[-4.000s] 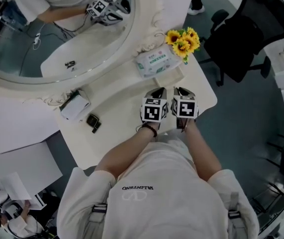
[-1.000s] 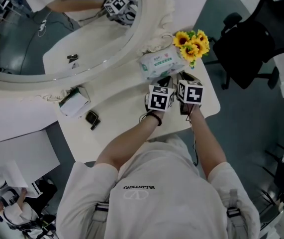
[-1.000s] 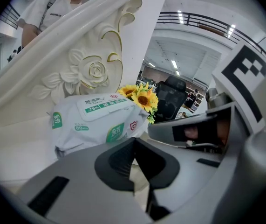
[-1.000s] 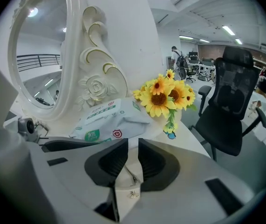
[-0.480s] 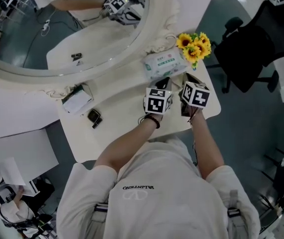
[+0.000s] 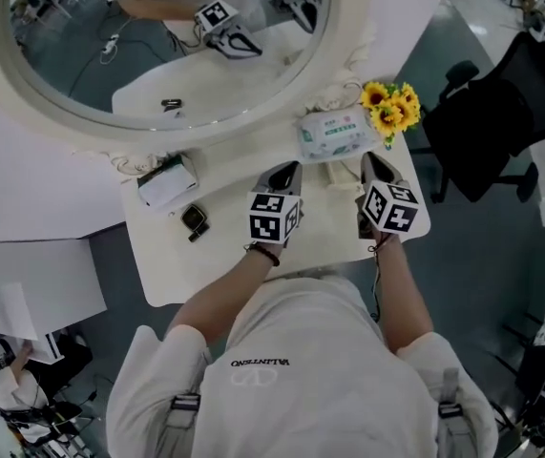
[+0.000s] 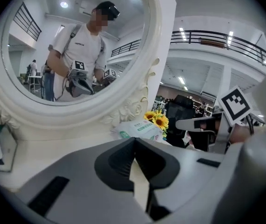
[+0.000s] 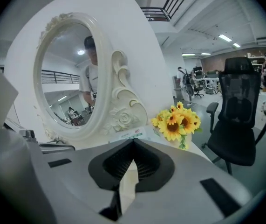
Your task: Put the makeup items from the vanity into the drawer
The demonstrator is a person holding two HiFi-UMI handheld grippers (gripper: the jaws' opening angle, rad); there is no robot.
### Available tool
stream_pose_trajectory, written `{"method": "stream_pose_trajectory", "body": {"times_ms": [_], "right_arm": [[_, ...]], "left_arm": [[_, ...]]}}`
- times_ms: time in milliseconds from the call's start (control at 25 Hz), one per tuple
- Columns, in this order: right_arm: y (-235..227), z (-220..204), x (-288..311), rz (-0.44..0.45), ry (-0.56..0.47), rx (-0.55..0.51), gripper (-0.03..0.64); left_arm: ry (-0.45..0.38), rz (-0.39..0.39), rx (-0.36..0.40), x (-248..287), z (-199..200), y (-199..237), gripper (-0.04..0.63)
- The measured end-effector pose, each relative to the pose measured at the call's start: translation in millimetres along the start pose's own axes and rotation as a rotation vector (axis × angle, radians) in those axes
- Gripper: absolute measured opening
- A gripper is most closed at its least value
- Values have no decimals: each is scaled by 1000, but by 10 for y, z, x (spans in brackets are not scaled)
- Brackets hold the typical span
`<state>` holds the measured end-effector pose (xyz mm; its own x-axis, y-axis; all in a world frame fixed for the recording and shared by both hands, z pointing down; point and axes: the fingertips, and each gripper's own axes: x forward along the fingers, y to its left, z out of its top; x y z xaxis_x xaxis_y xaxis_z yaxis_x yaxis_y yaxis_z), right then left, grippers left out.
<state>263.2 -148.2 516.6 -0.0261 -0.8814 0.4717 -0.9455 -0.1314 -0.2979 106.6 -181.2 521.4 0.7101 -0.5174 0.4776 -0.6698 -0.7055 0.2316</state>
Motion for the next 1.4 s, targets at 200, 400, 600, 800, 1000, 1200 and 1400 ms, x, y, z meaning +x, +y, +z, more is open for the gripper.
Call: {"method": "stream_pose_trajectory", "body": {"times_ms": [200, 400, 600, 800, 1000, 1200, 1400], "right_arm": [[221, 255, -92, 45, -96, -94, 9], [488, 451, -221, 108, -156, -152, 9], [773, 720, -329, 170, -255, -196, 9], [1008, 985, -410, 204, -341, -235, 9], [1105, 1106, -485, 232, -381, -225, 9], [1095, 1107, -518, 229, -382, -231, 9], [1098, 1109, -554, 226, -381, -224, 9]], "left_arm": [[-98, 88, 43, -580, 166, 423, 2], [-214, 221, 82, -1223, 352, 815, 2], [-379, 308, 114, -1907, 587, 1034, 2], [-468, 394, 152, -2379, 681, 1185, 1], [-541, 421, 199, -2677, 767, 1212, 0], [-550, 463, 211, -2854, 791, 1261, 2], [-548, 464, 184, -2831, 771, 1283, 0]]}}
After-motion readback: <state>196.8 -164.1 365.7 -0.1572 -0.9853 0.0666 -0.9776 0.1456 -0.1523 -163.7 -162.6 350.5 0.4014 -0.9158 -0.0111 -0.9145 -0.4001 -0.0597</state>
